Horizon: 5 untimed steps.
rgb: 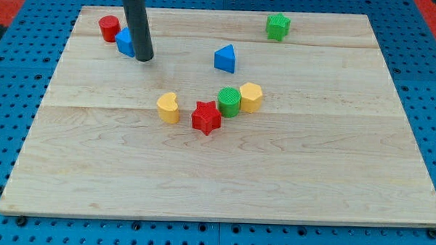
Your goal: Place the blue triangle towards the top of the blue cube
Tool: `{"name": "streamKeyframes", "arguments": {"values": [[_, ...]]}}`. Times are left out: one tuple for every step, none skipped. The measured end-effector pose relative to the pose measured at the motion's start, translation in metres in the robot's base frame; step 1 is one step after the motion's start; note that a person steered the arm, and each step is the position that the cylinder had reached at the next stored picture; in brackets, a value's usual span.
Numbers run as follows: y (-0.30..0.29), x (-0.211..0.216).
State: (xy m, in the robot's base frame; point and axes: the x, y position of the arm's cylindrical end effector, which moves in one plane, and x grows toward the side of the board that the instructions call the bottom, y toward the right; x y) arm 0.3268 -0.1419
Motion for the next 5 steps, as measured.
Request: {"name": "streamKeyframes", "arguments": {"values": [[-0.018, -0.004], [-0.018, -0.013], [0.015, -0.021], [0.110, -0.022], [0.145, -0.026]]}}
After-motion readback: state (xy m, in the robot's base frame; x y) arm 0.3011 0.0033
